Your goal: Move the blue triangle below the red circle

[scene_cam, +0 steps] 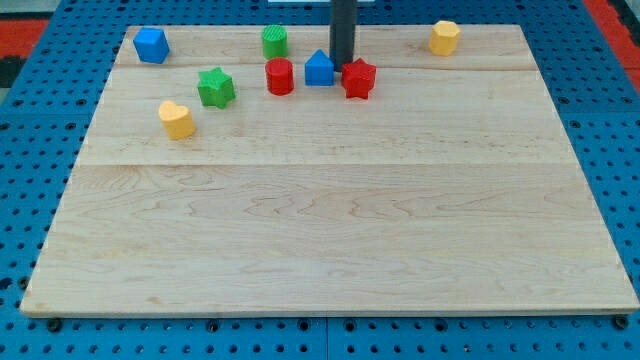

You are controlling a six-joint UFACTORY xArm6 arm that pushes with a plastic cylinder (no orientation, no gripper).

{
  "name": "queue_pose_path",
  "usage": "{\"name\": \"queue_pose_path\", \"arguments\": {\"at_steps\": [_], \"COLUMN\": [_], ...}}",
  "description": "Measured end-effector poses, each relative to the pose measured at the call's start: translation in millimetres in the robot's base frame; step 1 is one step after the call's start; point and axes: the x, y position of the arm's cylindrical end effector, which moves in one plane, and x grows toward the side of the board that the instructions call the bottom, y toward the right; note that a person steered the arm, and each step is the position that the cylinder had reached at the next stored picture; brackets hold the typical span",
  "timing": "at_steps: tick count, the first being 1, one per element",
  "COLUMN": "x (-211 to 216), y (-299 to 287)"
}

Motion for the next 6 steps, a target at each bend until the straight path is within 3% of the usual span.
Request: {"name": "queue_pose_path", "arguments": {"at_steps": [1,2,4,5,6], "x": [35.9,39.7,-26.0,-22.0,20.4], "y": [0.0,0.2,15.5,-1.4,-23.5]}}
